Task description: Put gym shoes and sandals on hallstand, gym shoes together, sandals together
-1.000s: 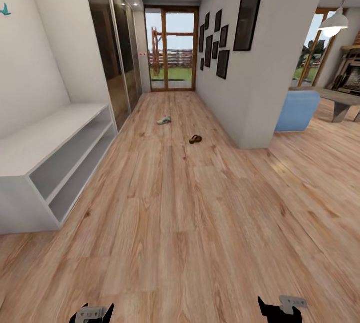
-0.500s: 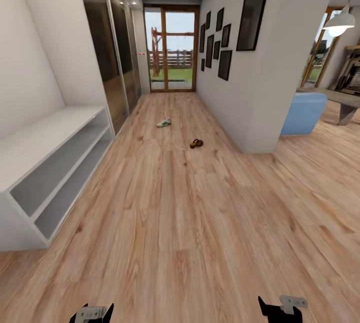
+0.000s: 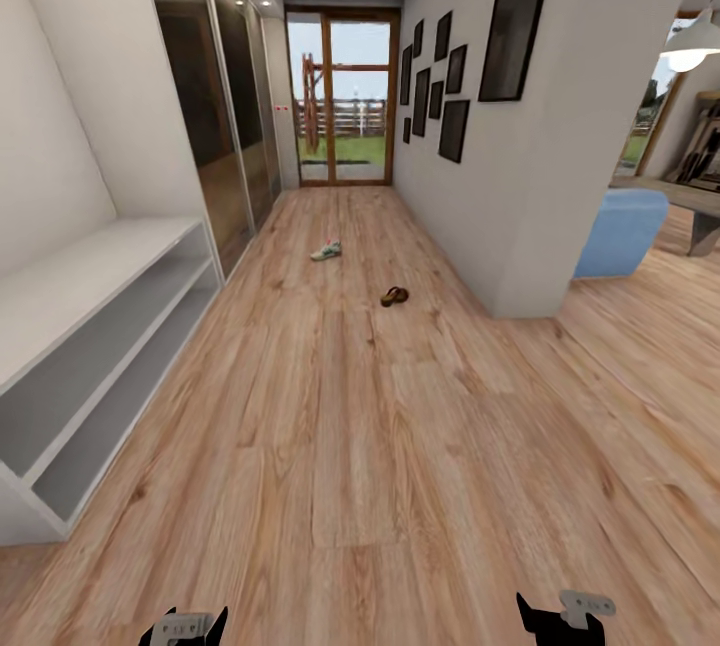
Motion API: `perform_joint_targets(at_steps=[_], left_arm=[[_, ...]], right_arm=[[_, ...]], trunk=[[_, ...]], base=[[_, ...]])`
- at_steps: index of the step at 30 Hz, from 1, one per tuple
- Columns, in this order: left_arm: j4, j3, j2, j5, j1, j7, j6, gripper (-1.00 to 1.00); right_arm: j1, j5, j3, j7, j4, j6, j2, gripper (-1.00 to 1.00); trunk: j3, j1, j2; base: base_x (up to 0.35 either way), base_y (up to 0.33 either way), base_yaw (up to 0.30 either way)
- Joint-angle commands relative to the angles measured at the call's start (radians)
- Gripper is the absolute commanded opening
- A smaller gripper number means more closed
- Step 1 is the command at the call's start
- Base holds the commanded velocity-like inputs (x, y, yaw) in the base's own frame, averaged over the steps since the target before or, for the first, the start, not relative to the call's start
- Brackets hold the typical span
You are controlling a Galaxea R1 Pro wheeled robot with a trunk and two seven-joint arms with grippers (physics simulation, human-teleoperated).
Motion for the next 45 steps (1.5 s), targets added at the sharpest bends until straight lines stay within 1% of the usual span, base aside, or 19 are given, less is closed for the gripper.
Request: perform_joint_targets(at_steps=[1,24,45], left_arm=[[0.001,0.003,0.000,0.010,-0.001,-0.010,0.000,1.00],[0.001,0.003,0.000,0.012,-0.001,-0.010,0.000,1.00],[0.001,0.003,0.000,0.012,0.000,-0.010,0.000,1.00]], right_arm=[[-0.001,-0.001,-0.008,0.009,0.001,-0.002,0.000,1.00],[-0.001,-0.001,-0.008,0.008,0.001,-0.002,0.000,1.00],[-0.001,-0.001,-0.009,0.007,0.001,-0.003,0.000,1.00]], trunk=[[-0.001,0.000,0.000],[-0.001,0.000,0.000],[0.005,0.000,0.000]], base=[[0.340,0.000,0.000],[0.340,0.004,0.000],[0.340,0.085,0.055]])
